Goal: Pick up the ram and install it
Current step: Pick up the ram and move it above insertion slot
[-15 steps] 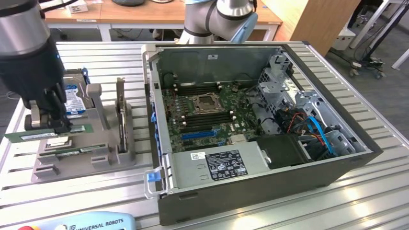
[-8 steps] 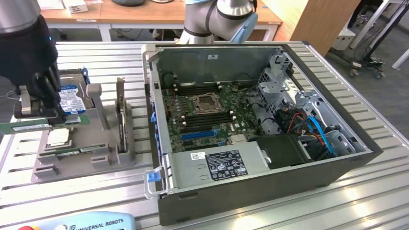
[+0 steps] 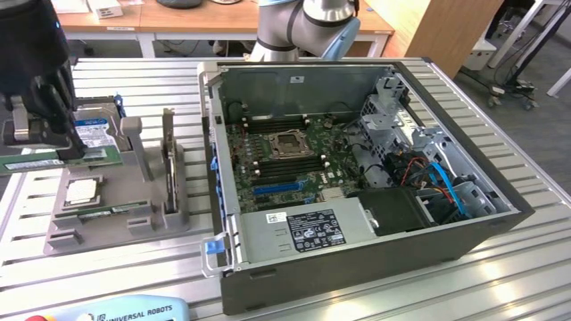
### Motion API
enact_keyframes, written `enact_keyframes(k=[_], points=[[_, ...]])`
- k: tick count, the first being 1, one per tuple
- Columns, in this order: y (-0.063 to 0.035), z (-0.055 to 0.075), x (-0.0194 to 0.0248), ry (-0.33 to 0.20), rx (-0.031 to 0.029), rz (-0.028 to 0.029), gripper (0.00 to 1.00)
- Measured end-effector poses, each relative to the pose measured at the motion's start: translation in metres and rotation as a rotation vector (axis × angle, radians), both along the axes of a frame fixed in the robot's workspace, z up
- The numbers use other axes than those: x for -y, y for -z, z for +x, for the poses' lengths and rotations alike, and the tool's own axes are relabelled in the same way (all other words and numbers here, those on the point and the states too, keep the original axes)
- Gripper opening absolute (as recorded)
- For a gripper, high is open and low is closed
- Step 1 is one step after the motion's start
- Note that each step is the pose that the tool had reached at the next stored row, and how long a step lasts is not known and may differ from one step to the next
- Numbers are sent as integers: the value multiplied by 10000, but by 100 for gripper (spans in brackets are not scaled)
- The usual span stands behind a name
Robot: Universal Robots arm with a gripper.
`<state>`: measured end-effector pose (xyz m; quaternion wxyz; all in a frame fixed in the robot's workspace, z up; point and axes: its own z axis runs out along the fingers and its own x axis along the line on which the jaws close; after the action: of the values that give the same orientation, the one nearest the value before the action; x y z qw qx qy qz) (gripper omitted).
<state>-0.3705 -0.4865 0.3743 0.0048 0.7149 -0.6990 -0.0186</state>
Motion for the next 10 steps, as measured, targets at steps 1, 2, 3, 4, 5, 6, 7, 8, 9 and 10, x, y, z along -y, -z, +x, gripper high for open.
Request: enact_keyframes(k=[1,2,3,4,5,6,7,8,9,10], points=[[-35,0,0,0,0,-1,12],[-71,0,0,0,-1,-1,12],[-107,0,0,0,0,-1,12],[-144,0,0,0,-1,-1,12],[-179,0,0,0,-1,-1,12],[-215,0,0,0,-1,-2,12],[-252,0,0,0,-1,-1,12],[-286,0,0,0,-1,-1,12],[-319,0,0,1,0,-1,12],[-350,0,0,0,-1,-2,12]])
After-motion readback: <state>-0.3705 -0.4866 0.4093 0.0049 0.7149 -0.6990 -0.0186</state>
